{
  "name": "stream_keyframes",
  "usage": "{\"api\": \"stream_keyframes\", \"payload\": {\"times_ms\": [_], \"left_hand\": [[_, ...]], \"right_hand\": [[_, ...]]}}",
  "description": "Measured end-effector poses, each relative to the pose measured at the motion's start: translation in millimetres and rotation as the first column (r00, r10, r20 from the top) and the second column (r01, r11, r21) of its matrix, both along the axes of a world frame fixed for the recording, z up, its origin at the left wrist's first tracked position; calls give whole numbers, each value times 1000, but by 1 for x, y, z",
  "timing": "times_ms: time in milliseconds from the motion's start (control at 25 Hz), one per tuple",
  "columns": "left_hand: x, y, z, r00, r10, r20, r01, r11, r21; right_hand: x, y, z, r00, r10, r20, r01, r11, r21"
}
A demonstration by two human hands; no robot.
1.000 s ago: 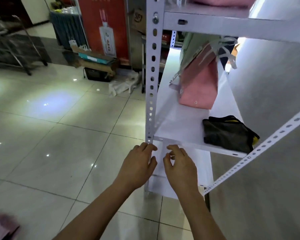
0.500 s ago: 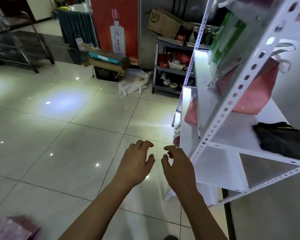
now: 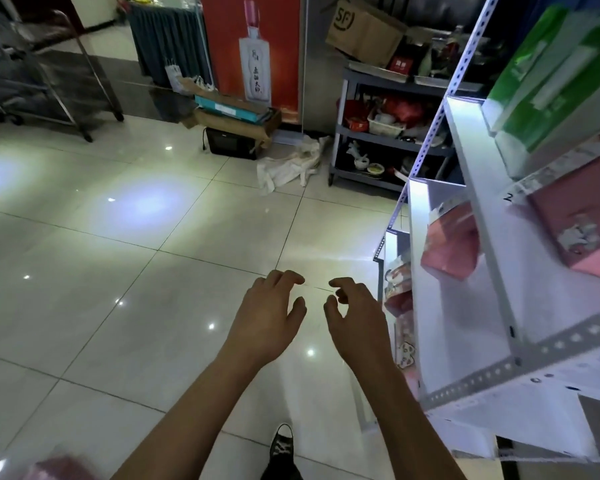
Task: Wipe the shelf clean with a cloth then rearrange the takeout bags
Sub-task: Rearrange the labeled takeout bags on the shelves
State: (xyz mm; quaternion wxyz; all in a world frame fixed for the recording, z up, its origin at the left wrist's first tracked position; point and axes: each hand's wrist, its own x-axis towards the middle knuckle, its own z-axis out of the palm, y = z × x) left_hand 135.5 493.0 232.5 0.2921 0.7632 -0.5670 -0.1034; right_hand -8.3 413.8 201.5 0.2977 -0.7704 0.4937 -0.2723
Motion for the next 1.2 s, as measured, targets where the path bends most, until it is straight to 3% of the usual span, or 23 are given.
{"api": "stream_keyframes", "payload": {"times_ms": [160, 480, 920, 1200], "left_hand": [[71, -44, 16, 999, -3, 33, 1, 999, 54], [185, -128, 38, 1000, 12, 23, -12, 1000, -22], [332, -316, 69, 960, -269, 81, 276, 956, -103], [315, -440, 87, 830, -555, 45, 557, 824, -104]], "right_hand": [[74, -54, 9, 999, -12, 46, 11, 1000, 29], [178, -141, 32, 997, -24, 75, 24, 1000, -3], [299, -284, 74, 938, -329, 106, 337, 939, -63], [288, -350, 100, 787, -593, 169, 607, 793, -46]]}}
